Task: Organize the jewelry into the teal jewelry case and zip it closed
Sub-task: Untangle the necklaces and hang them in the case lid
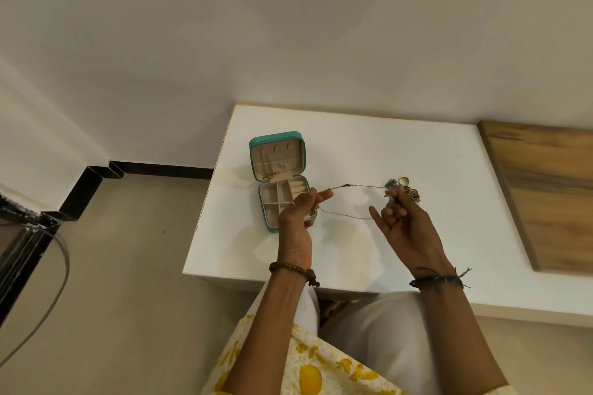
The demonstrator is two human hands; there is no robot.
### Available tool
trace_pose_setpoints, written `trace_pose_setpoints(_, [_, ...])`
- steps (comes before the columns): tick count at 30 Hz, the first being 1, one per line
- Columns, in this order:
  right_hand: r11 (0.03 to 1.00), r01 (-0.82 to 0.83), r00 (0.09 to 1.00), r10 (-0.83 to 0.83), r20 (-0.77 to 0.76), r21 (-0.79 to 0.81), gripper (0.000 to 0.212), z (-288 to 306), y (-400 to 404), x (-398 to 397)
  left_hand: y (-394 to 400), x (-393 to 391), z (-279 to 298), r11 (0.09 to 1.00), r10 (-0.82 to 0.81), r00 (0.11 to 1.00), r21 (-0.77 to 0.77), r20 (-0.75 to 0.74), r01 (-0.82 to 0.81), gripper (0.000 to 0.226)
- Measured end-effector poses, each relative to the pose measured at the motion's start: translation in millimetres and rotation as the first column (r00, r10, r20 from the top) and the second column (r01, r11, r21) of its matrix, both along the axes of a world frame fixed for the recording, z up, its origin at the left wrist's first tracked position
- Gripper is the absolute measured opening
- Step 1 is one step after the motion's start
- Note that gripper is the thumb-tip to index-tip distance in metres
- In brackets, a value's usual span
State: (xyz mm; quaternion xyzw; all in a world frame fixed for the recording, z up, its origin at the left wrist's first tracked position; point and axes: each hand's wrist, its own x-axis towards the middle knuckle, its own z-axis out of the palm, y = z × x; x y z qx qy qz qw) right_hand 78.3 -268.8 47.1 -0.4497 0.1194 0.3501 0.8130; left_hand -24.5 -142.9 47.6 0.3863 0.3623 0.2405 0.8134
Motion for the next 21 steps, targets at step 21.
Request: trace_pose_setpoints(21, [0.732,-0.228,0.55,0.641,0.535,-0.642,0.04,18,18,-41,-17,-1,-3,0.892,-0.194,0.957,0.368,-0.216,0.264,0.019])
